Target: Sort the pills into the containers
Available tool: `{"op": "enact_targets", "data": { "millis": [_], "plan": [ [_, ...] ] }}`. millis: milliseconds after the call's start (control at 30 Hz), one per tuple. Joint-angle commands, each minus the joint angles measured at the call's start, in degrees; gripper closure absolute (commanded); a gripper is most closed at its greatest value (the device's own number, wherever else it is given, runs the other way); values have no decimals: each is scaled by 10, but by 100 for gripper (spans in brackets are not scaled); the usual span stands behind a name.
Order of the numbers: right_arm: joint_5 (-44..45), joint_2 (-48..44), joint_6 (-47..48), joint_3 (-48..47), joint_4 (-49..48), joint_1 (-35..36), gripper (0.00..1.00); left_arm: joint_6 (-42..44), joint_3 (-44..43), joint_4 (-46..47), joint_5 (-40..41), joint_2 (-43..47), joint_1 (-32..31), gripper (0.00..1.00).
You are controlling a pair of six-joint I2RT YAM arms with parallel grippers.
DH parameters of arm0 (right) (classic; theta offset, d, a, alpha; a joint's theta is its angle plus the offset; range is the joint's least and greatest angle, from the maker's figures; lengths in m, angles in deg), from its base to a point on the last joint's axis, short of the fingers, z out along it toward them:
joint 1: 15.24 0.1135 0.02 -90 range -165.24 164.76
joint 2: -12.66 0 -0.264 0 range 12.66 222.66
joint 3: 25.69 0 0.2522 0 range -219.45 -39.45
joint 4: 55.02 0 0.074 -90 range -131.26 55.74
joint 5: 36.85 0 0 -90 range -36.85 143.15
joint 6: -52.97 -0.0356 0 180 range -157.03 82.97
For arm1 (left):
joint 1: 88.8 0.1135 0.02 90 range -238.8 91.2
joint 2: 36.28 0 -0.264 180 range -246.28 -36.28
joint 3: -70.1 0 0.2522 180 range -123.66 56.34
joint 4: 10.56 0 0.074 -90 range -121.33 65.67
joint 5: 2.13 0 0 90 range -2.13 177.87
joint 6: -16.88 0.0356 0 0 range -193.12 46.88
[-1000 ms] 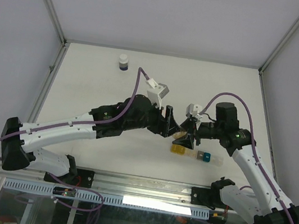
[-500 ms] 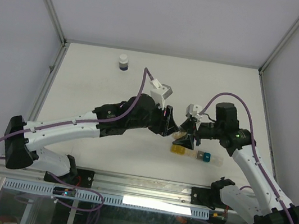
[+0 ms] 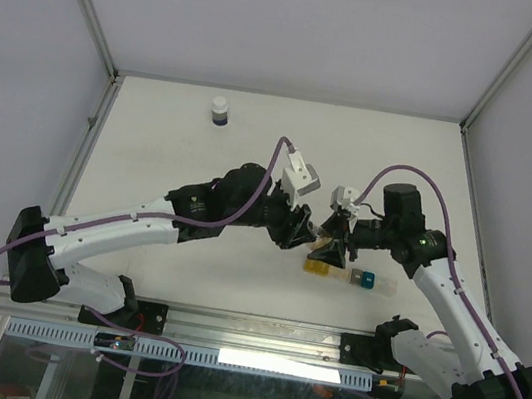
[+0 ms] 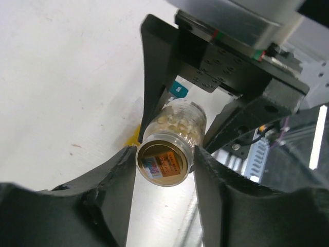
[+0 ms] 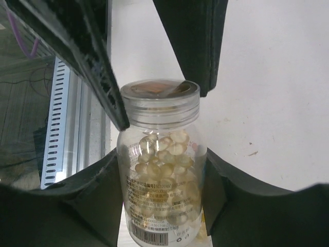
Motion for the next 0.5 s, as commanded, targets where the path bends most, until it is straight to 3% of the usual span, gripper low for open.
{"op": "enact_targets", "data": {
  "millis": [0, 67, 133, 267, 467],
  "plan": [
    [-8, -7, -2, -16, -42, -4, 100, 162, 11, 66, -78, 26, 0, 37],
    [-8, -7, -2, -15, -43, -6, 100, 146, 18, 85, -59, 47, 11, 16],
    [-8, -7, -2, -16, -42, -6, 100, 123, 39, 111, -31, 76, 16, 2],
    [-7, -5, -1, -16, -42, -7, 100, 31, 88, 156, -10, 126, 26, 1],
    [-8, -2, -2, -16, -42, -7, 100, -96, 69, 120, -5, 103, 32, 2]
  ]
}}
